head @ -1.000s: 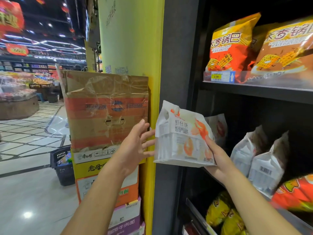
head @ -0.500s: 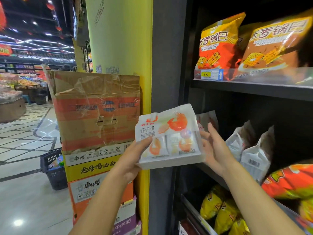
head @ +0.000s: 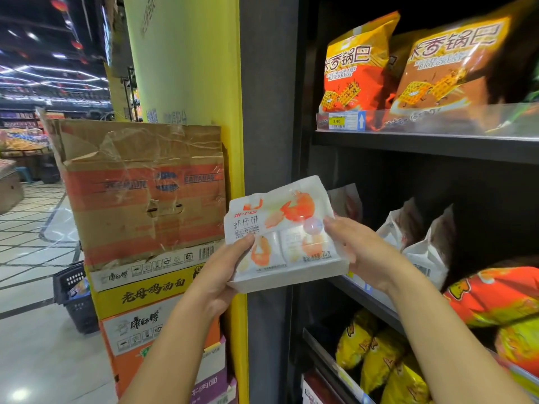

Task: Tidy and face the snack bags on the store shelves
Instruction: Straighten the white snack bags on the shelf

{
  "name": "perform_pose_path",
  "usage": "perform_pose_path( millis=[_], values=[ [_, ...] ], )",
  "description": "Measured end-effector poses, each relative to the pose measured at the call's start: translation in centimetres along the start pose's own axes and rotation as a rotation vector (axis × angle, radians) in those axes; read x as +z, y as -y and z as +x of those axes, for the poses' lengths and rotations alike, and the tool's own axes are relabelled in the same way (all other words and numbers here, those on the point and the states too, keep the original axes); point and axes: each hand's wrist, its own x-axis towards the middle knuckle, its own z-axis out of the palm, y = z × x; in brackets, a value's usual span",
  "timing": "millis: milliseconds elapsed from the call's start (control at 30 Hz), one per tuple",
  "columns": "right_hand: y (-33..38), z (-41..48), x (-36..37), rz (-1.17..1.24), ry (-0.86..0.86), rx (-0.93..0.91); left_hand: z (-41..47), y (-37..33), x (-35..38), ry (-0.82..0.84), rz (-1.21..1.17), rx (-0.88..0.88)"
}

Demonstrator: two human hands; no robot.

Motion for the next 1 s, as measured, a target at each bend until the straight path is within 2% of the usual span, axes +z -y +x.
perform_pose_path(
  millis=[67,233,433,500,567,633,700,800,900,1000],
  values=[
    [-0.1,0.1,-0.1,0.014,-0.026,0.024,-0.2,-0.6,0.3,-0.008,0.016,-0.031],
    [-0.3,0.6,-0.6,0.283,-0.081,0.166,-0.7,-2.1,0.8,-0.011,0.009,-0.078],
    [-0.2,0.8,-0.3,0.320,-0.109,0.140,-0.8,-2.6,1.2,-0.052,0.053,-0.053],
    [-0.2,0.7,-0.1,0.292,-0.138,0.080,-0.4,-2.3,0.8,-0.154,0.174,0.066],
    [-0.5,0.7,0.1,0.228,-0.168,0.009,-0.6,-1.9,0.6,-0.318,0.315,0.272],
    [-0.8,0.7,0.5,0.150,-0.196,-0.053,-1.5,-1.9,1.0,-0.364,0.419,0.484],
    [-1.1,0.8,1.1,0.116,-0.210,-0.091,-2.4,-1.9,2.1,-0.277,0.525,0.579],
    [-1.5,0.7,2.3,0.112,-0.206,-0.147,-2.9,-1.3,3.8,-0.099,0.623,0.528],
    [-2.0,0.4,3.4,0.098,-0.187,-0.253,-3.0,-0.2,4.9,-0.048,0.701,0.498],
    [-2.4,0.0,4.3,0.046,-0.172,-0.327,-2.7,0.6,5.3,-0.007,0.683,0.499]
  ],
)
